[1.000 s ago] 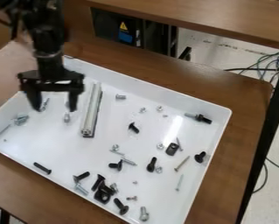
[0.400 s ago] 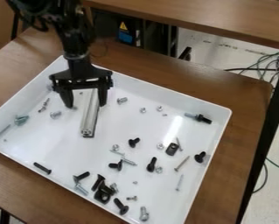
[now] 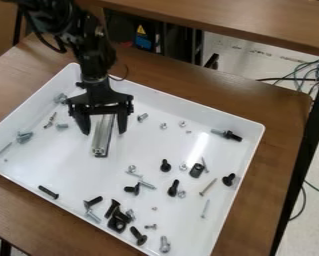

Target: Sweep into pile

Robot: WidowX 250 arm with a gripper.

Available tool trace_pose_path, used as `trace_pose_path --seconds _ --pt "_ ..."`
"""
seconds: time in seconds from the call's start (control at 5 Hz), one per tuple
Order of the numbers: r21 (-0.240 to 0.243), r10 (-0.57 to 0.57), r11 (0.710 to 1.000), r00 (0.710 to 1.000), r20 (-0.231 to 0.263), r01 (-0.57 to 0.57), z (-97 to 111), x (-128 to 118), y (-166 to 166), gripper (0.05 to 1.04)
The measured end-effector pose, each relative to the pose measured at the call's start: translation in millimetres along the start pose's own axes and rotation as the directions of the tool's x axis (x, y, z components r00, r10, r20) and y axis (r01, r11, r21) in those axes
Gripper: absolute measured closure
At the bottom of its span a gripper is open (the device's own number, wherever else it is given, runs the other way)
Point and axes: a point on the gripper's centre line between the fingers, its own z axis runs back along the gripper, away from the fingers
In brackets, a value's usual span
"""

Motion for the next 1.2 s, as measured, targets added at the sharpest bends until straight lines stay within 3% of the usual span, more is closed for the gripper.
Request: trace_pose_path --seconds 0.2,0.4,0.6,0.8,1.0,1.2 --pt "-0.001 -0.016 1.000 1.000 0.011 0.016 0 2 0 0.323" --pt "-0.015 -0.016 1.000 1.000 0.018 0.016 -3 1 2 0.641" --pt "-0.006 -0.028 1.000 0.999 0.027 0.028 -4 -5 3 0.726" --pt "0.024 -0.093 0.996 0.995 0.042 0.092 12 -23 -16 0.726" --pt "0.029 -0.307 0.952 0.951 0.040 0.306 35 -62 -56 0.726" --pt "-0.003 -0.533 0.846 0.846 0.009 0.533 35 -101 -83 0.726"
